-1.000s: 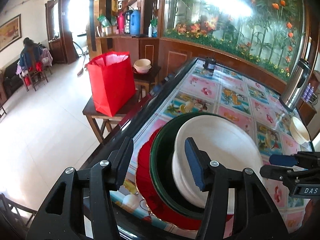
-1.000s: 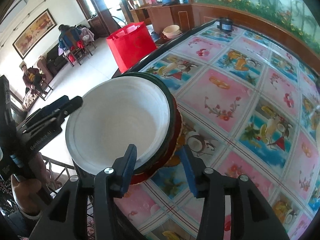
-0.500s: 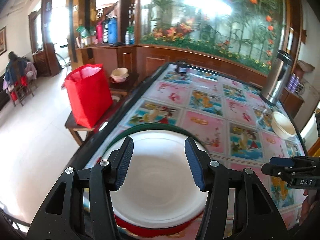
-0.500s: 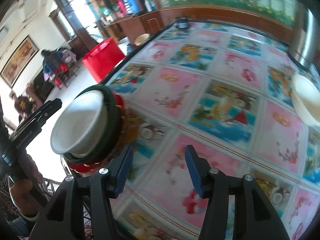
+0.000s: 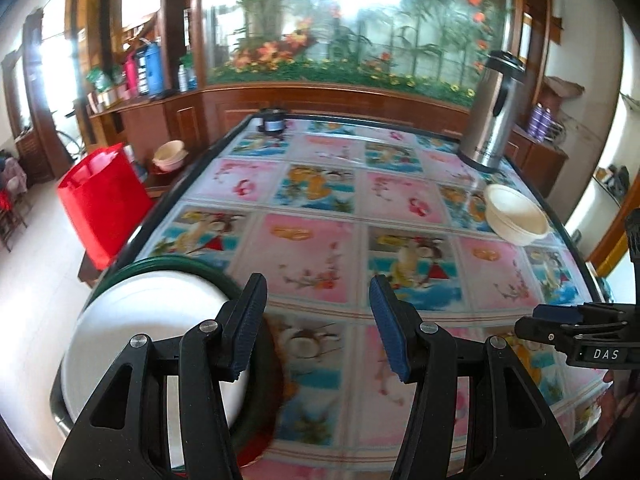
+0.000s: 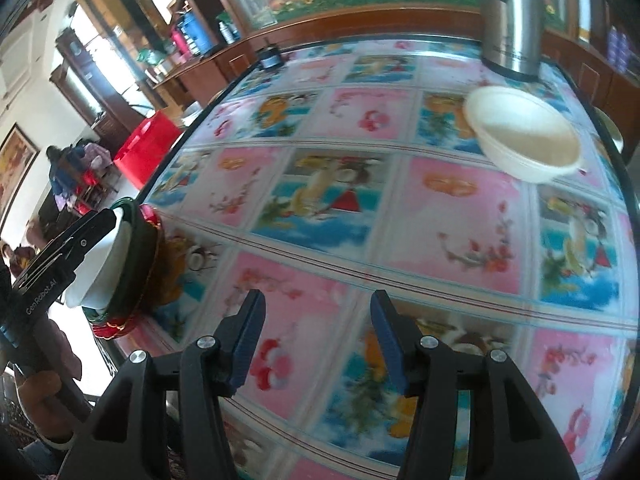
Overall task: Organize plates and bowls
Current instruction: 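Open the left tool and withdraw it from the stack, then reach the left tool to the tan paper bowl and grip its rim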
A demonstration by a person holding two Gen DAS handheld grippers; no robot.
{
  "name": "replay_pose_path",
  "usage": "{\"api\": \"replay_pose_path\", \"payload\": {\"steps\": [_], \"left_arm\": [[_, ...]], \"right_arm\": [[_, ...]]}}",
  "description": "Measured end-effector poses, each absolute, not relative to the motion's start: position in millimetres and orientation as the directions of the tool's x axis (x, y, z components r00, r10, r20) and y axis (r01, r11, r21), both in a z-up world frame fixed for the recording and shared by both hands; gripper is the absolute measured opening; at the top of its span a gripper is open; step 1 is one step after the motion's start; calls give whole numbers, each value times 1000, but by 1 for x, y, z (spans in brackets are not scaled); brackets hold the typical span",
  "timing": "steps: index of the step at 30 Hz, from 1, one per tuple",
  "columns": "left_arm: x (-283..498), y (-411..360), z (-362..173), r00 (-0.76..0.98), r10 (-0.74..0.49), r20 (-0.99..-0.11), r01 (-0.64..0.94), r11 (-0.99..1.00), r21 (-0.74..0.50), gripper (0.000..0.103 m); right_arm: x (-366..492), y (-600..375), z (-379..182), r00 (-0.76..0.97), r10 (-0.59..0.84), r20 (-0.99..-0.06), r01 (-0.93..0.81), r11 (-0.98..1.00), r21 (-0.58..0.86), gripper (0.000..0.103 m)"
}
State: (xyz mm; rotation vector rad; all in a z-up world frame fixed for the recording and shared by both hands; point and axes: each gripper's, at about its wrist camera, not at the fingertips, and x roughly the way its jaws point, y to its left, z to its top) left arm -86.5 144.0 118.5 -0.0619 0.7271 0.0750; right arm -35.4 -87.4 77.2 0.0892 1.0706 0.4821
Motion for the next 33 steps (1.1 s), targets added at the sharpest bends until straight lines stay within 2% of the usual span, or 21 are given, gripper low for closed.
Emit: {"api": "replay_pose_path", "payload": {"steps": [18, 27, 33], "left_arm": [[-23, 33, 113, 720, -102, -687, 95, 994, -48, 54], [11, -3, 103, 685, -124, -718, 128, 991, -49, 54], [48, -24, 95, 649, -162, -744, 133, 986, -99, 53]], "right_arm": [[-6, -185, 79, 448, 288, -846, -166, 957, 238, 59], [23, -217, 83, 466, 239, -852, -119, 971, 207, 61], [52, -243, 82, 483, 205, -851, -50, 977, 208, 62]]}}
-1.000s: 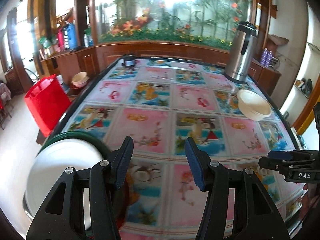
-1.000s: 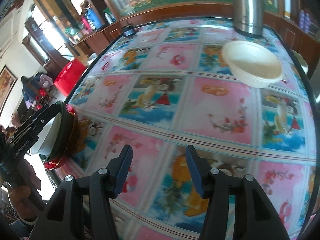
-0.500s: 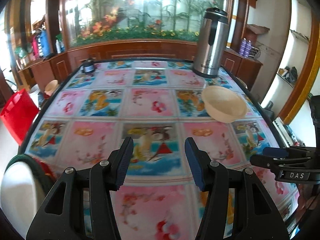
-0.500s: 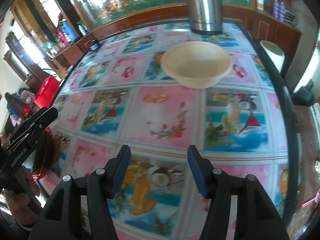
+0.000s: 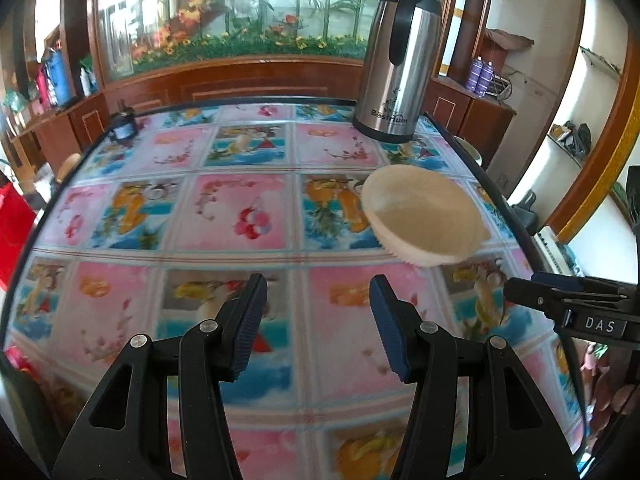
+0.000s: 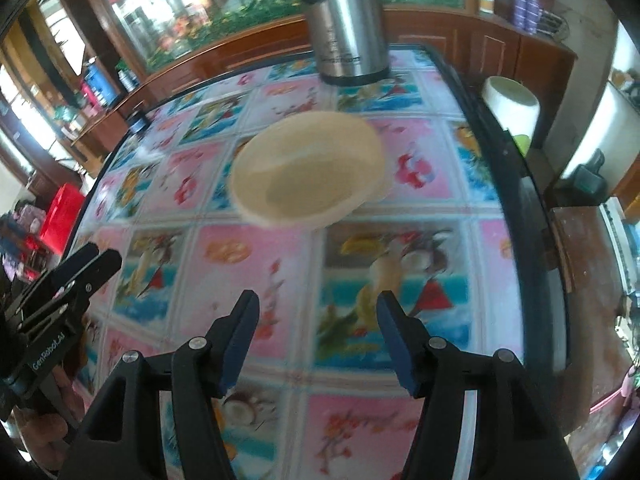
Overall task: Organize plates and bowls
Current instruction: 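Reach the left tool to the tan paper bowl and grip its rim, then lift the tan bowl with the left tool and carry it to the stack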
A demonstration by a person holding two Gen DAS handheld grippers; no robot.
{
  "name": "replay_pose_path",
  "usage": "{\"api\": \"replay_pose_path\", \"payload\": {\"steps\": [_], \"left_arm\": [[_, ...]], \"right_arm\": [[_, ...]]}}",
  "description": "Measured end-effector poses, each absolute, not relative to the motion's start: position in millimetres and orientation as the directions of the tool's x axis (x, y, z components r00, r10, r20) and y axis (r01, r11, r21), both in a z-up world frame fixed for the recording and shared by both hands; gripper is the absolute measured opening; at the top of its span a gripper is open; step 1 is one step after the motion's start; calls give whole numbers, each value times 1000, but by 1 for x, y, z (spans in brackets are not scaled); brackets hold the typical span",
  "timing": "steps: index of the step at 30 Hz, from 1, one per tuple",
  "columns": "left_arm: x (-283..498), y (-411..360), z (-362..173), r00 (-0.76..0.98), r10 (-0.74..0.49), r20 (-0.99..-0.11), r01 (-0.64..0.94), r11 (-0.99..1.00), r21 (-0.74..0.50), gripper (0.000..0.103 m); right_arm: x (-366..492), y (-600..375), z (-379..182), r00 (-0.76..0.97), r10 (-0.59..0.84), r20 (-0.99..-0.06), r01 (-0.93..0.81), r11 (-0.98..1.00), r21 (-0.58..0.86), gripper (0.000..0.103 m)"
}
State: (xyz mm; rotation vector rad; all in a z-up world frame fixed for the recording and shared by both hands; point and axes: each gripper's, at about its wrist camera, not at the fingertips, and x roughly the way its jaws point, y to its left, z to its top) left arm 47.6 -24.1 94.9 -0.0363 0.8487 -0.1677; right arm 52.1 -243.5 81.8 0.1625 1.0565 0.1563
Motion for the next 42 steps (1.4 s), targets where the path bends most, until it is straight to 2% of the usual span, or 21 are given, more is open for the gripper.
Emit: {"api": "replay_pose_path", "payload": {"steps": [9, 19, 20, 22, 24, 25, 26, 28, 32, 42], "left_arm": [[103, -52, 78, 597, -198, -778, 106, 980, -169, 53], [150, -77, 57, 558, -164, -813, 93, 986, -135, 53], [154, -79, 53, 548, -157, -821, 91, 988, -129, 53], [159, -82, 44, 525, -176, -833, 98, 984, -146, 53], [163, -86, 35, 495, -193, -847, 116, 981, -155, 53], [164, -88, 31, 489, -185, -852, 130, 982, -138, 48], [163, -90, 29, 488, -188, -852, 144, 980, -134, 34], [162, -91, 27, 473, -206, -857, 163, 976, -145, 22], [153, -90, 33, 475, -207, -855, 181, 974, -136, 19], [103, -61, 47, 501, -174, -848, 183, 979, -92, 19]], "right_arm": [[105, -261, 70, 482, 198, -853, -17, 976, 217, 62], [148, -265, 53, 467, 217, -857, -37, 973, 227, 61], [151, -265, 52, 465, 217, -859, -42, 974, 223, 58], [157, -264, 47, 454, 223, -863, -58, 974, 221, 39], [162, -263, 43, 437, 227, -870, -71, 973, 218, 29], [162, -262, 42, 434, 223, -873, -78, 975, 210, 23], [160, -261, 42, 435, 222, -873, -85, 975, 205, 21], [154, -259, 46, 435, 249, -865, -111, 968, 223, 20], [142, -251, 51, 437, 243, -866, -132, 970, 205, 19], [99, -226, 52, 420, 258, -870, -176, 964, 201, 19]]}}
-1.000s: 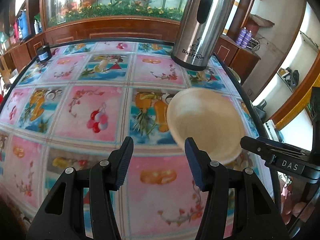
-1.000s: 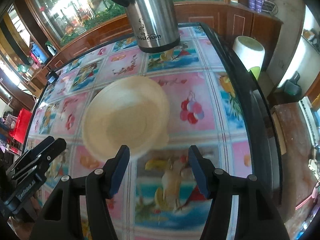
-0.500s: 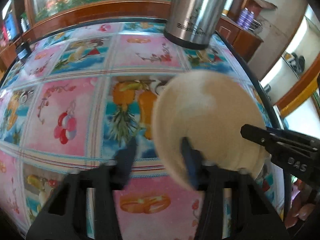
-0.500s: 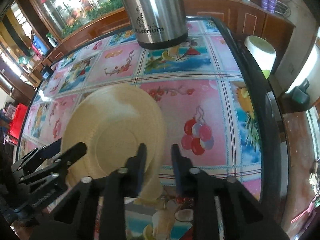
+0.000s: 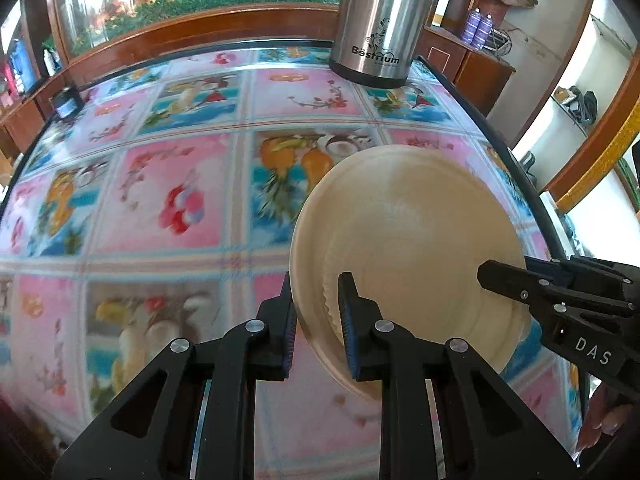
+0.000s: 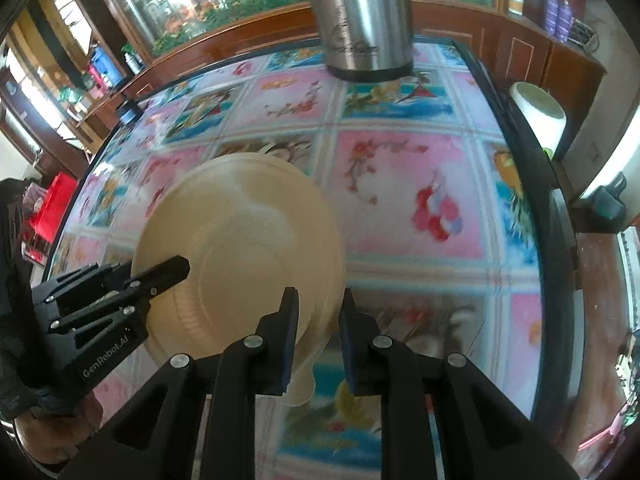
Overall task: Organize plates and bowls
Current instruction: 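Lift the tan bowl with the left tool and carry it to the stack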
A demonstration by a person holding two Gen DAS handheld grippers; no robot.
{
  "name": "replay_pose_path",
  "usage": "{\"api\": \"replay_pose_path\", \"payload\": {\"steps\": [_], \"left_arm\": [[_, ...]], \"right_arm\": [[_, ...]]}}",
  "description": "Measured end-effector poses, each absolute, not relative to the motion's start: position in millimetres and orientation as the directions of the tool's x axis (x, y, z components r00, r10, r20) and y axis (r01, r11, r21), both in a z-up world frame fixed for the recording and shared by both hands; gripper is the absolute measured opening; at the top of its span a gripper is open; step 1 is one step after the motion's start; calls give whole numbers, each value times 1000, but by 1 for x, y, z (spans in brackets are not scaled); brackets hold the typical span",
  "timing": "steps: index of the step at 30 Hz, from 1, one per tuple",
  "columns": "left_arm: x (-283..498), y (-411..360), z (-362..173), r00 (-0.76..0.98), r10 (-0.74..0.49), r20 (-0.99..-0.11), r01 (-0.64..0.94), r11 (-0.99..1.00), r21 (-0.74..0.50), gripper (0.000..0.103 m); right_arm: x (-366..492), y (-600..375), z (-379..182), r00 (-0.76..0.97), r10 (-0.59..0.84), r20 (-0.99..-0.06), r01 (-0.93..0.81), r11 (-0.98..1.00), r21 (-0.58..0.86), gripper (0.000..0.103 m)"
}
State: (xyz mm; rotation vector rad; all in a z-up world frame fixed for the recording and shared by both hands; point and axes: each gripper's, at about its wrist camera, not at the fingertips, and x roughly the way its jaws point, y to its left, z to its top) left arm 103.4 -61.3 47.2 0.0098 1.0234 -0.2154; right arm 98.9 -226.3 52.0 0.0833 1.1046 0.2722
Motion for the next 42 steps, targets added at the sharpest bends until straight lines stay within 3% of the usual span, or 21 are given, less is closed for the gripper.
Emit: {"api": "replay_pose_path", "payload": {"steps": [21, 42], "left_arm": [[-12, 42, 62, 570, -91, -817, 68, 996, -64, 19], [-64, 107, 79, 618, -92, -781, -3, 993, -119, 19]], "right_arm": [[7, -124, 55, 392, 309, -867, -300, 933, 197, 22], [-36, -54, 73, 423, 282, -861, -390, 914, 107, 23]]}}
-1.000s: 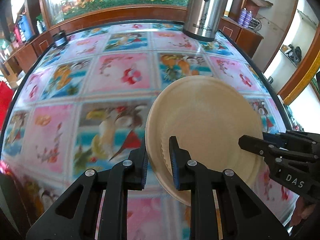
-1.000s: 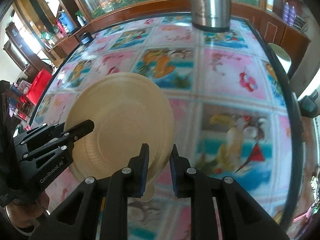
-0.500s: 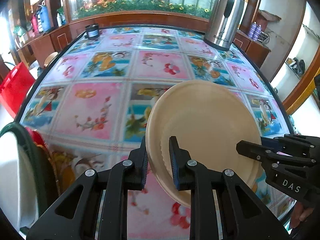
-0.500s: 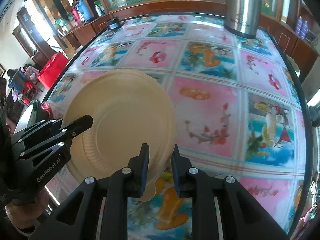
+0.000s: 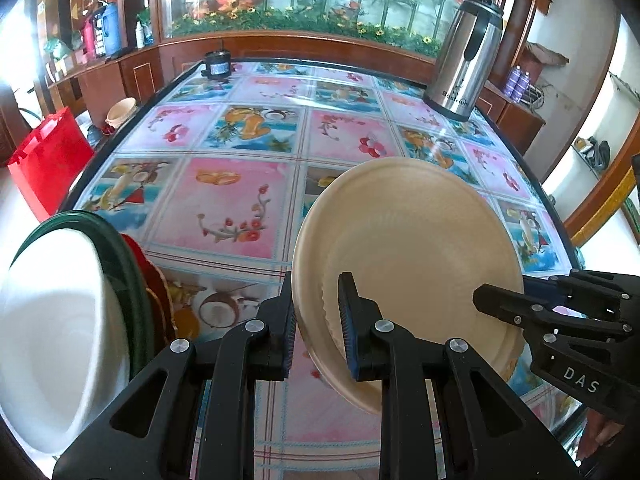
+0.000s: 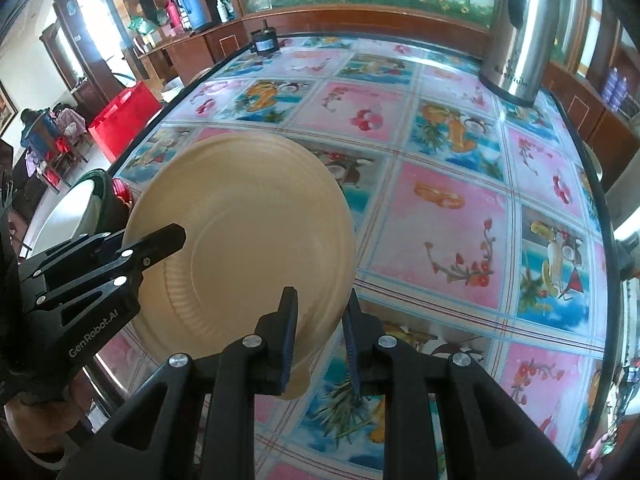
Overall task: Organize plates and bowls
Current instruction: 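Lift the tan bowl with the left tool and carry it to the stack, then lower the tan bowl onto the white plates in the green basin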
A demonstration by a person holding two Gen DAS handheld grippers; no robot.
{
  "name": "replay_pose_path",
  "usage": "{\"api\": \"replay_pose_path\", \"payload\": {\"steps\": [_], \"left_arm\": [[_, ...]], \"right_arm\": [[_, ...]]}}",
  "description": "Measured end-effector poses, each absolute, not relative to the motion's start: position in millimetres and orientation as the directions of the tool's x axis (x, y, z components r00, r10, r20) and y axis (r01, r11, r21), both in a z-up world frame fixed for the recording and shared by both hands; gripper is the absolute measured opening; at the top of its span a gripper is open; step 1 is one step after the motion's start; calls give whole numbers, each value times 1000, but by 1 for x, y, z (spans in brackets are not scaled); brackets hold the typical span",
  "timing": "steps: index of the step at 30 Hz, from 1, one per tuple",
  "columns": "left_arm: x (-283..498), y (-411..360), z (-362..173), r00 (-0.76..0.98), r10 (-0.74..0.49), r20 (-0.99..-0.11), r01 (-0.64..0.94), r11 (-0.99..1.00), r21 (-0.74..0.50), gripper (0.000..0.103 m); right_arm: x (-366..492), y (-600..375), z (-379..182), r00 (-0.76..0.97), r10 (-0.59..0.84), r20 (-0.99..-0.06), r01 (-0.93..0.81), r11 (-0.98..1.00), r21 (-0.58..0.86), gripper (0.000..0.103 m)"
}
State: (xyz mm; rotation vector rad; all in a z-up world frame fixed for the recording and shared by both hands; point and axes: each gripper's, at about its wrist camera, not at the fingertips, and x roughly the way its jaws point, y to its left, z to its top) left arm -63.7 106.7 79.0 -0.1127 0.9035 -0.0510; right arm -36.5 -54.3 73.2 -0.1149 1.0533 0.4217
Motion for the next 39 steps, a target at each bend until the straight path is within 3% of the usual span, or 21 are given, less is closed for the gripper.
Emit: {"api": "replay_pose_path", "payload": {"steps": [9, 28, 39], "left_arm": [[-83, 125, 101, 660, -84, -747, -23, 991, -132, 19], [-127, 211, 149, 756, 48, -652, -177, 975, -133, 19], [-150, 279, 139, 732, 151, -664, -320, 937, -140, 19]], "right_arm": [[-48, -37, 93, 455, 291, -841, -423, 902, 83, 23], [-60, 49, 131, 460, 390, -798, -582, 811, 61, 27], [-62, 126, 130, 405, 425, -809, -689, 724, 36, 29]]}}
